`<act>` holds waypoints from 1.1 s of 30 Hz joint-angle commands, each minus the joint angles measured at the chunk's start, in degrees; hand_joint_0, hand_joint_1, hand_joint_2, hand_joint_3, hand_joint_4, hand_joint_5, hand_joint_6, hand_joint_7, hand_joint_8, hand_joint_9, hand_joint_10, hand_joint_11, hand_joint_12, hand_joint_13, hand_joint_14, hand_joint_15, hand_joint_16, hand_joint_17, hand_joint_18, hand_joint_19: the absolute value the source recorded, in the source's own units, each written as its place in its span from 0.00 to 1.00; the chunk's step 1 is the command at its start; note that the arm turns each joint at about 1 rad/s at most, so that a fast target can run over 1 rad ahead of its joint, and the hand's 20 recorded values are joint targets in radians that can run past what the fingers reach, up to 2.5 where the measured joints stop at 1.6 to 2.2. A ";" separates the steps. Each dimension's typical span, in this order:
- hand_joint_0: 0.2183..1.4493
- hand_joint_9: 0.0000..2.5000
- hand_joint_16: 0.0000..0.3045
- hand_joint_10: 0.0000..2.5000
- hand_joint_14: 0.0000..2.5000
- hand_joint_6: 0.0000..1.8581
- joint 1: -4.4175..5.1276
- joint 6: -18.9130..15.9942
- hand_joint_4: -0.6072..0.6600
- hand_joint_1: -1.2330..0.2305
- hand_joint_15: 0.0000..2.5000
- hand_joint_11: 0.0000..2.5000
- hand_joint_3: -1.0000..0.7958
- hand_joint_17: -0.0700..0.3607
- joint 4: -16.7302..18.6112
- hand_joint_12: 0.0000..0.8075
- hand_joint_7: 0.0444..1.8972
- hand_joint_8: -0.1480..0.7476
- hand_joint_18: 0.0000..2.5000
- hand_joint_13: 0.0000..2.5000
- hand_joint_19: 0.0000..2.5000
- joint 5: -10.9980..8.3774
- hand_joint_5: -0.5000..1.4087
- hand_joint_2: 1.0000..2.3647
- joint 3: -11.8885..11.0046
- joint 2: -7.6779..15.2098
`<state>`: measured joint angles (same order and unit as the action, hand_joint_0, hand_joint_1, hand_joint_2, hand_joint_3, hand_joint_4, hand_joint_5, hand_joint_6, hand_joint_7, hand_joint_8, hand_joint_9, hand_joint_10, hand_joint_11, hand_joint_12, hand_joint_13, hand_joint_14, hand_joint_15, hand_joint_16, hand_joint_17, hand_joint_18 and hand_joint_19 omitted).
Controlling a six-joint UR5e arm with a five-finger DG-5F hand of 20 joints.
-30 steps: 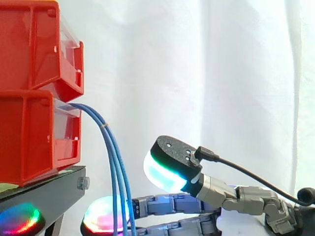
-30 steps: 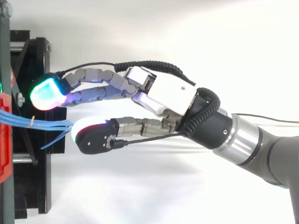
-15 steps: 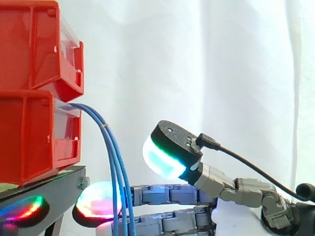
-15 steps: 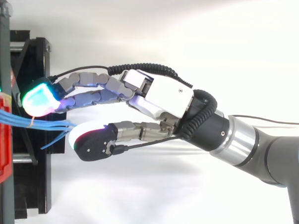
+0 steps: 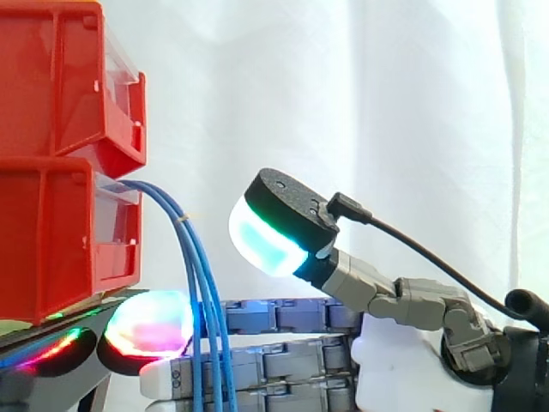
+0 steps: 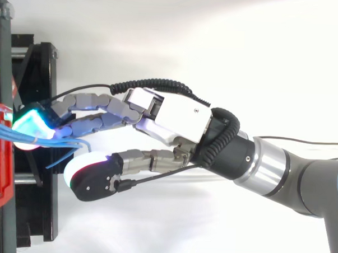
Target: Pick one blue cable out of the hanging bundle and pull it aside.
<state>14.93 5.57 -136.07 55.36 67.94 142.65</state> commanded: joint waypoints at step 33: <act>0.27 0.32 0.15 0.00 0.01 0.27 -0.43 -6.54 0.68 0.47 0.13 0.11 0.28 0.40 -4.12 0.32 0.42 0.44 0.20 0.28 0.13 1.95 0.18 0.00 -0.09 -0.09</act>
<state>14.68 0.59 -139.08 56.47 67.84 142.60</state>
